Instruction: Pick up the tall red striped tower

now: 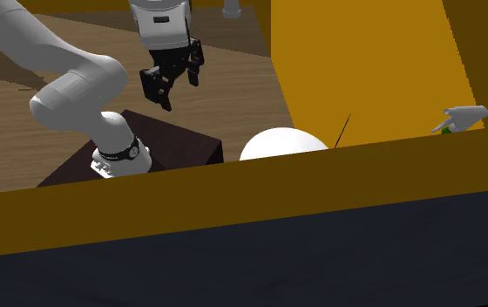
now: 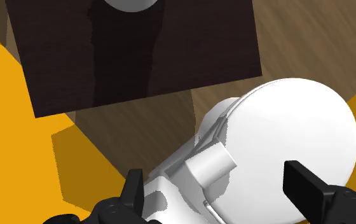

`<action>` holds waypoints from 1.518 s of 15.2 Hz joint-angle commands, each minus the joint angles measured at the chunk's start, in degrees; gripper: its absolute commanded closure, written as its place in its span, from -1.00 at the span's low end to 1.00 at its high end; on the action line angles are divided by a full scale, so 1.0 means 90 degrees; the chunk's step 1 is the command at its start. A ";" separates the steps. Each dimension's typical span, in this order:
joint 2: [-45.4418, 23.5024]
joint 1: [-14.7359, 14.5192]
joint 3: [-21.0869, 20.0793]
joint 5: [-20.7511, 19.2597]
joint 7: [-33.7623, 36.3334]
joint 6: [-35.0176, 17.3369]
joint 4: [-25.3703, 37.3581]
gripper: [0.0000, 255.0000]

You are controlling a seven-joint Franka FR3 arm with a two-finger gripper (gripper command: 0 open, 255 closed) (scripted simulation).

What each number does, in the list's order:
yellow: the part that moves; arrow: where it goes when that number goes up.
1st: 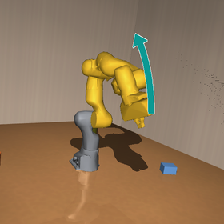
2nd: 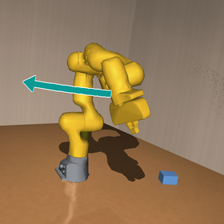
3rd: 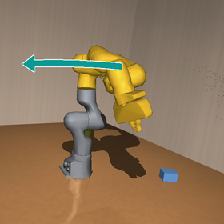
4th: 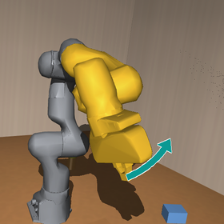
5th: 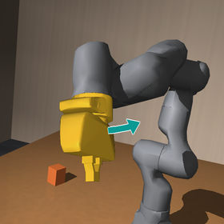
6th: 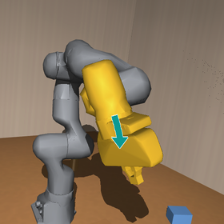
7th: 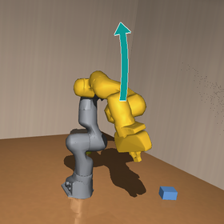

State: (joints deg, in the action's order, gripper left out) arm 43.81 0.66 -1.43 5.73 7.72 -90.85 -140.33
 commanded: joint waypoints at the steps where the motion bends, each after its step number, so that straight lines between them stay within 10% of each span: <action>1: 0.0000 0.0000 0.0000 0.0000 0.0000 0.0000 0.0000 -1.00; 23: -0.3902 0.0208 0.0969 0.0586 -0.1221 -0.2389 0.3454 -1.00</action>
State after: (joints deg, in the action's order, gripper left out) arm 10.02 2.57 7.11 10.43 -2.99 -111.78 -110.85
